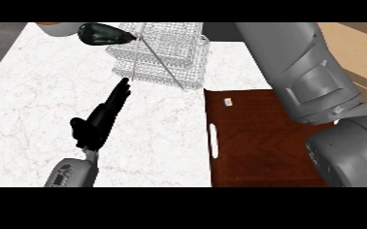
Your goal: Pick the eggplant from the tray and place it in the tiered basket
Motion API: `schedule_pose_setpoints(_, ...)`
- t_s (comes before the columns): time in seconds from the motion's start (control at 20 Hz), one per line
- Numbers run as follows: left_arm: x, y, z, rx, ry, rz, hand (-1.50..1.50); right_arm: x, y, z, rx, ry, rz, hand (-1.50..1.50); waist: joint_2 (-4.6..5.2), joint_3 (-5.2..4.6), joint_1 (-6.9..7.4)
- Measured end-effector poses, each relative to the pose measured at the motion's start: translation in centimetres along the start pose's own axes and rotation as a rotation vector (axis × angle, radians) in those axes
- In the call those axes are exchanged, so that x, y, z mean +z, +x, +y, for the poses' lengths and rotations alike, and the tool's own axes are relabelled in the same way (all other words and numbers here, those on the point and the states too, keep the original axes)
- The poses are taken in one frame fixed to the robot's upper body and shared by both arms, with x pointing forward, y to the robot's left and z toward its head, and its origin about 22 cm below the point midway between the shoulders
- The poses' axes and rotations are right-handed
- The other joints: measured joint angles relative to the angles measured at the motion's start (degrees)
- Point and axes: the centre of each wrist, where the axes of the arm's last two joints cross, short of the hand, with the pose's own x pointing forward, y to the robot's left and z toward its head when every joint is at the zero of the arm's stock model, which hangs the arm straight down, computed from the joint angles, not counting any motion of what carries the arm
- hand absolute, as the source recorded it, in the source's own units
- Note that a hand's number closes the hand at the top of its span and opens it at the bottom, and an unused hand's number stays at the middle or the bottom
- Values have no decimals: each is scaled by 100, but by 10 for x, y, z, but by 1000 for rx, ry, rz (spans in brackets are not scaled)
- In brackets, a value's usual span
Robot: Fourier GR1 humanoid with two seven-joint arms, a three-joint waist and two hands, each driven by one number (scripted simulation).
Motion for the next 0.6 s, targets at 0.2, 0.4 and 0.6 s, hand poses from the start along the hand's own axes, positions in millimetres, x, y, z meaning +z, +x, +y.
schedule_pose_setpoints(0.2,6,-4,6,1,22,10,0,-24,-7,-35,-95,-102,-44,-150,-44,9,-122)
schedule_pose_setpoints(0.4,11,-7,10,8,46,22,0,-49,-20,-82,-166,-144,-68,-150,-89,15,-253)
schedule_pose_setpoints(0.6,16,-11,12,17,63,31,0,-70,-49,-133,-172,-146,-73,-150,-120,15,-356)
